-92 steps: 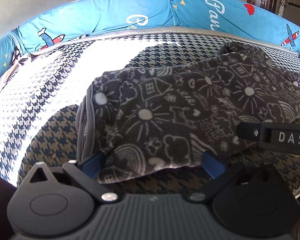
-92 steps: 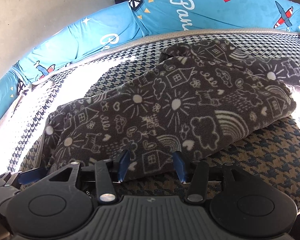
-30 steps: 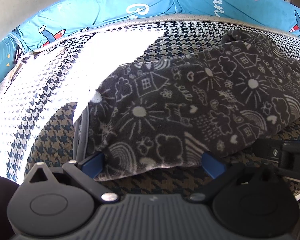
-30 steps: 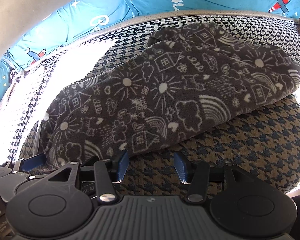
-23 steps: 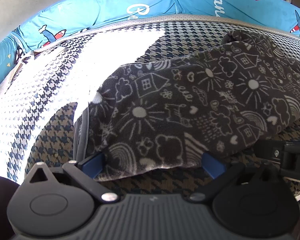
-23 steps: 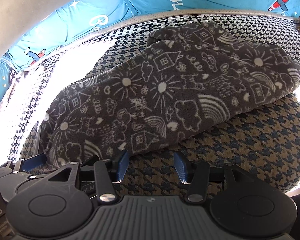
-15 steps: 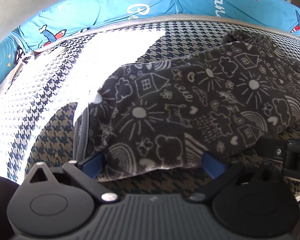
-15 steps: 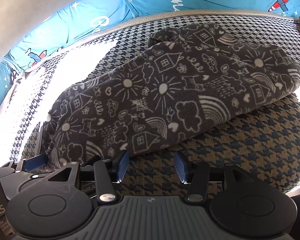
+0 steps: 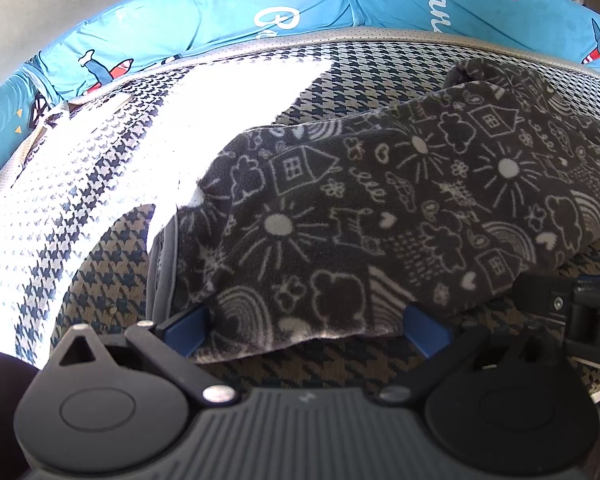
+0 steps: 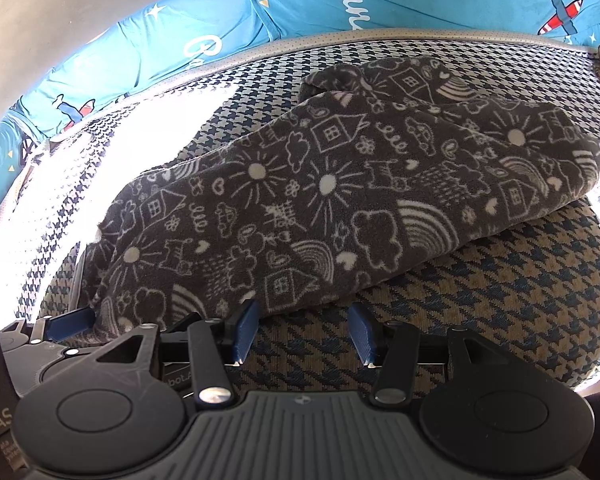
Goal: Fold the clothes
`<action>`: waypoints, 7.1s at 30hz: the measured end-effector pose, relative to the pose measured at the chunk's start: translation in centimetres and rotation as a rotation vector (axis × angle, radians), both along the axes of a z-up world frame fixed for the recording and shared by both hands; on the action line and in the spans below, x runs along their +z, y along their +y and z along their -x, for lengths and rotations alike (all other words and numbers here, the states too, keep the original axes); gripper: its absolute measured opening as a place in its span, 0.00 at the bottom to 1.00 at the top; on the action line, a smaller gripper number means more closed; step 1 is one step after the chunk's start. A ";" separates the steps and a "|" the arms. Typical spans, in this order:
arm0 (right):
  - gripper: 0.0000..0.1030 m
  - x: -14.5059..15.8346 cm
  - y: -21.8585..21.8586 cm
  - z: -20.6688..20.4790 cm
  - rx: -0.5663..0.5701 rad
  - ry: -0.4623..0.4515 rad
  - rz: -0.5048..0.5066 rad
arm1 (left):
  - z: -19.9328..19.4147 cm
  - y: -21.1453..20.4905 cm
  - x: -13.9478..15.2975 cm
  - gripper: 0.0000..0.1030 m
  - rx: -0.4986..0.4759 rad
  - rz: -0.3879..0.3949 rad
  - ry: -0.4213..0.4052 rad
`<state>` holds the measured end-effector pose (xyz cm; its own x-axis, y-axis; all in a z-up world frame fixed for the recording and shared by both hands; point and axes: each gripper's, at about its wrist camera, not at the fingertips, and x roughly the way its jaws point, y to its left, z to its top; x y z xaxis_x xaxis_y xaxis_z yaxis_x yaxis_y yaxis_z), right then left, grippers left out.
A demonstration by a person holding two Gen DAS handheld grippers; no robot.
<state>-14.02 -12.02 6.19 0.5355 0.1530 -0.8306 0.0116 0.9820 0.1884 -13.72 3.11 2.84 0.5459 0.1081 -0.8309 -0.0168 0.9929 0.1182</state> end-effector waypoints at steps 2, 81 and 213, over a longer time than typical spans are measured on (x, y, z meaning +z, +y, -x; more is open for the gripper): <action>0.48 0.0 0.0 0.0 0.001 0.000 0.003 | 0.0 0.0 0.0 1.00 0.000 0.000 0.000; 0.49 0.2 0.5 0.9 0.078 -0.104 -0.035 | 1.2 3.0 0.9 1.00 0.112 0.002 -0.014; 0.63 0.0 -18.7 -14.8 -0.229 -0.279 0.011 | -10.3 -8.1 1.1 1.00 -0.181 0.305 -0.068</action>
<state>0.79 -30.73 6.19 0.7610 -0.0049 -0.6487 0.1808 0.9620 0.2048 -3.44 -4.94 3.93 0.5886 -0.2424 -0.7712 0.1648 0.9699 -0.1791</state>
